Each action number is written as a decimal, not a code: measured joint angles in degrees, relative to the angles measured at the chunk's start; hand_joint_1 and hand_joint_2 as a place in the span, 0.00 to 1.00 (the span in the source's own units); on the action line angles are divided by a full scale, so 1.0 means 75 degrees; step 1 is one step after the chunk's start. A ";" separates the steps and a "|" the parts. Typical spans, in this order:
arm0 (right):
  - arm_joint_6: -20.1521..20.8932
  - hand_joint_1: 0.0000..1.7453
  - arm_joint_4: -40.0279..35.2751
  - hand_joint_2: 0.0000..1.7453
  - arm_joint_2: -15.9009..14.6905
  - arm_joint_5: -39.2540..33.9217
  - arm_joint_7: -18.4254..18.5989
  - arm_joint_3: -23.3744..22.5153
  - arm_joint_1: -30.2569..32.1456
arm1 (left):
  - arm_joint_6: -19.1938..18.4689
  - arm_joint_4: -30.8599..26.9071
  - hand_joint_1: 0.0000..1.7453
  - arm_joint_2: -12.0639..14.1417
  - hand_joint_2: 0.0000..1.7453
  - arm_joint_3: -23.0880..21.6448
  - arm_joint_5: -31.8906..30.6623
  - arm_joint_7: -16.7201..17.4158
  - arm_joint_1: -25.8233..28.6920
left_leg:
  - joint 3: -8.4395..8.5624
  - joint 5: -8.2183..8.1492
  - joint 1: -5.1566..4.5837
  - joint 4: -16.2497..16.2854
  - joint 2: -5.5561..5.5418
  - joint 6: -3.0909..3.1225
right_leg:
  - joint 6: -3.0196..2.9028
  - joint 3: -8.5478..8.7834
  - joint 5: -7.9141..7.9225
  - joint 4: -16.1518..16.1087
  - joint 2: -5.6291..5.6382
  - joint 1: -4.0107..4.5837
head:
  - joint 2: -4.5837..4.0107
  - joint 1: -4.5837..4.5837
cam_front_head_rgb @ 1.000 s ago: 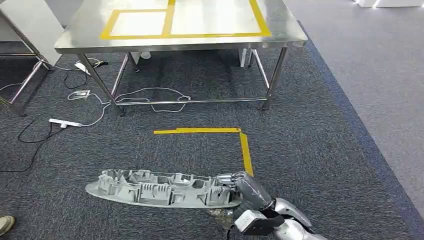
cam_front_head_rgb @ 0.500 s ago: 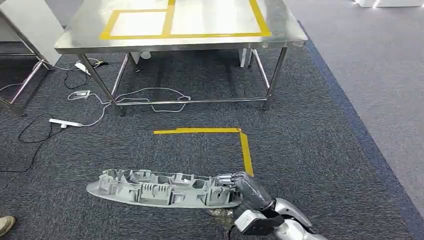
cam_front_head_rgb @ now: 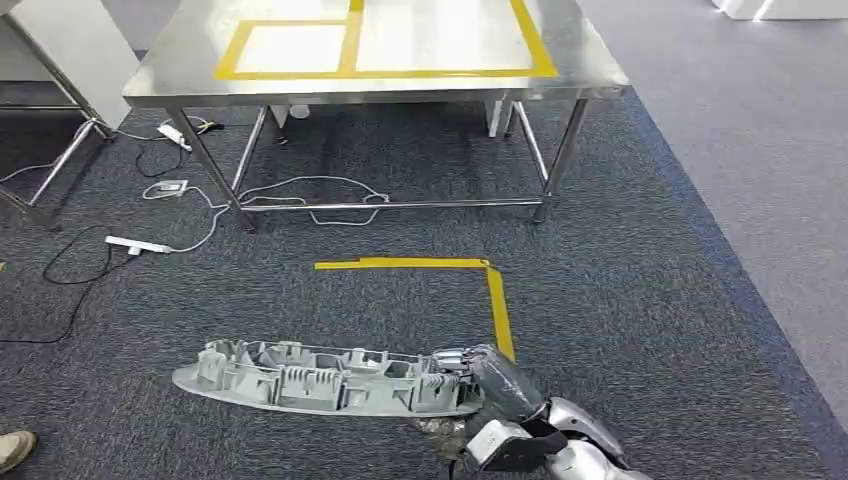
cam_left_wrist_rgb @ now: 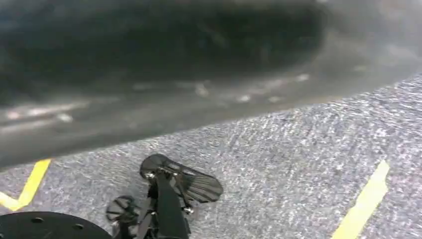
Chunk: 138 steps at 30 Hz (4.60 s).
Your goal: Take the parts from the cabinet and place them on the table.
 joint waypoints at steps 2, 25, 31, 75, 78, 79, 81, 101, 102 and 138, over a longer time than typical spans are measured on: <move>0.0000 0.94 0.0000 1.00 0.0000 0.0000 0.0009 0.0000 -0.0010 | -0.0061 -0.0003 0.00 -0.0006 0.00 0.0017 -0.0038 -0.0046 -0.0006 | 0.0000 -0.0058 -0.0041 0.0035 -0.0007 -0.0080 | -0.0074 0.0456 0.0036 -0.0766 0.0001 0.0051 | 0.0000 -0.0015; -0.0015 0.94 0.0000 1.00 0.0082 0.0006 0.0009 -0.0003 0.0026 | -0.0120 -0.0044 0.00 0.0058 0.00 0.0114 -0.0233 -0.0085 0.0028 | -0.0194 -0.0045 0.0181 0.0177 0.0088 -0.0088 | 0.0151 0.0154 -0.1166 0.0700 -0.0018 -0.0043 | 0.0003 -0.0090; -0.0018 0.94 0.0026 1.00 0.0082 0.0006 0.0017 -0.0003 0.0052 | -0.0126 -0.0044 0.00 0.0041 0.00 0.0181 -0.0253 -0.0093 0.0038 | 0.0359 -0.0446 -0.0001 0.0177 0.0028 -0.0024 | -0.0206 -0.0203 0.0332 -0.0105 0.0006 0.0161 | 0.0000 -0.0073; -0.0111 0.94 0.0137 1.00 0.0149 -0.0084 0.0044 -0.0093 0.0078 | -0.0271 -0.0050 0.00 0.0146 0.00 0.0242 -0.0746 -0.0213 -0.0017 | 0.0061 -0.0121 0.0134 0.0080 0.0015 -0.0211 | 0.0001 0.0394 0.0076 -0.0730 0.0050 0.0099 | 0.0000 -0.0064; -0.0111 0.94 0.0137 1.00 0.0149 -0.0084 0.0044 -0.0093 0.0083 | -0.0283 -0.0050 0.00 0.0169 0.00 0.0242 -0.0778 -0.0204 -0.0013 | 0.0061 -0.0130 0.0126 0.0091 0.0015 -0.0205 | 0.0003 0.0397 0.0081 -0.0734 0.0047 0.0083 | 0.0000 -0.0061; -0.0108 0.94 0.0137 1.00 0.0149 -0.0084 0.0044 -0.0093 0.0083 | -0.0283 -0.0050 0.00 0.0172 0.00 0.0242 -0.0790 -0.0201 -0.0012 | 0.0060 -0.0131 0.0125 0.0092 0.0015 -0.0205 | 0.0003 0.0398 0.0081 -0.0734 0.0046 0.0082 | 0.0000 -0.0061; -0.0108 0.94 0.0137 1.00 0.0149 -0.0084 0.0044 -0.0093 0.0084 | -0.0283 -0.0050 0.00 0.0181 0.00 0.0242 -0.0793 -0.0201 -0.0013 | 0.0059 -0.0140 0.0110 0.0098 0.0015 -0.0205 | 0.0009 0.0403 0.0084 -0.0734 0.0042 0.0069 | 0.0000 -0.0061; -0.0137 0.94 0.0175 1.00 0.0172 -0.0119 0.0125 -0.0137 0.0123 | -0.0315 -0.0050 0.00 0.0172 0.00 0.0248 -0.0895 -0.0090 -0.0032 | 0.0413 -0.0377 0.0216 -0.0026 0.0039 -0.0511 | -0.0153 0.0458 0.0136 -0.0830 0.0048 0.0016 | 0.0000 -0.0026; -0.0137 0.94 0.0175 1.00 0.0178 -0.0122 0.0122 -0.0137 0.0112 | -0.0321 -0.0050 0.00 0.0172 0.00 0.0248 -0.0903 -0.0093 -0.0034 | 0.0224 -0.0561 0.0215 0.0341 0.0054 -0.0527 | -0.0200 0.0492 0.0105 -0.0837 0.0031 0.0017 | 0.0000 -0.0064; -0.0134 0.94 0.0291 1.00 0.0233 -0.0131 0.0140 -0.0146 0.0085 | -0.0333 -0.0052 0.00 0.0204 0.00 0.0254 -0.0950 -0.0114 -0.0011 | -0.0943 -0.0793 0.0230 0.2052 0.0075 -0.0549 | -0.0282 0.0628 0.0037 -0.0880 0.0021 0.0071 | 0.0000 -0.0082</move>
